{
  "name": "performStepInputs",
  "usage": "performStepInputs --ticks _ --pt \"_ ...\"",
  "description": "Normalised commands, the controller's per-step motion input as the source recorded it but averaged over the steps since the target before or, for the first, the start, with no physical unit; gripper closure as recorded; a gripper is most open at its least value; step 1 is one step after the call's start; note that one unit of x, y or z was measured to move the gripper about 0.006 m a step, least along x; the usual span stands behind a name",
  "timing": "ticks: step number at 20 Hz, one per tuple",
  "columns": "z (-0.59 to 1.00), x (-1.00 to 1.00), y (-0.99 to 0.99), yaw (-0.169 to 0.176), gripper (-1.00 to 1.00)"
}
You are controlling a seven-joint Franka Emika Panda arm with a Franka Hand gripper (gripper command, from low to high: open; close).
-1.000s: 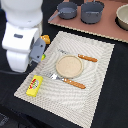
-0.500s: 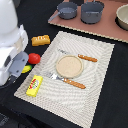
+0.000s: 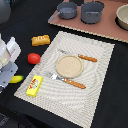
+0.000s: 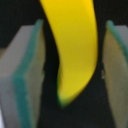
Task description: Interact with the objects in diverse but meaningful ways.
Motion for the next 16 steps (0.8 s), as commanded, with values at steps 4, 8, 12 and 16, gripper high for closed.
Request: performStepInputs --ticks 4,8,12,16 --pt "0.64 0.58 0.15 -0.010 -1.00" --pt "0.62 0.95 0.01 0.000 -1.00" --pt "0.48 0.82 0.00 0.009 -1.00" --pt "0.39 0.84 -0.03 0.004 -1.00"
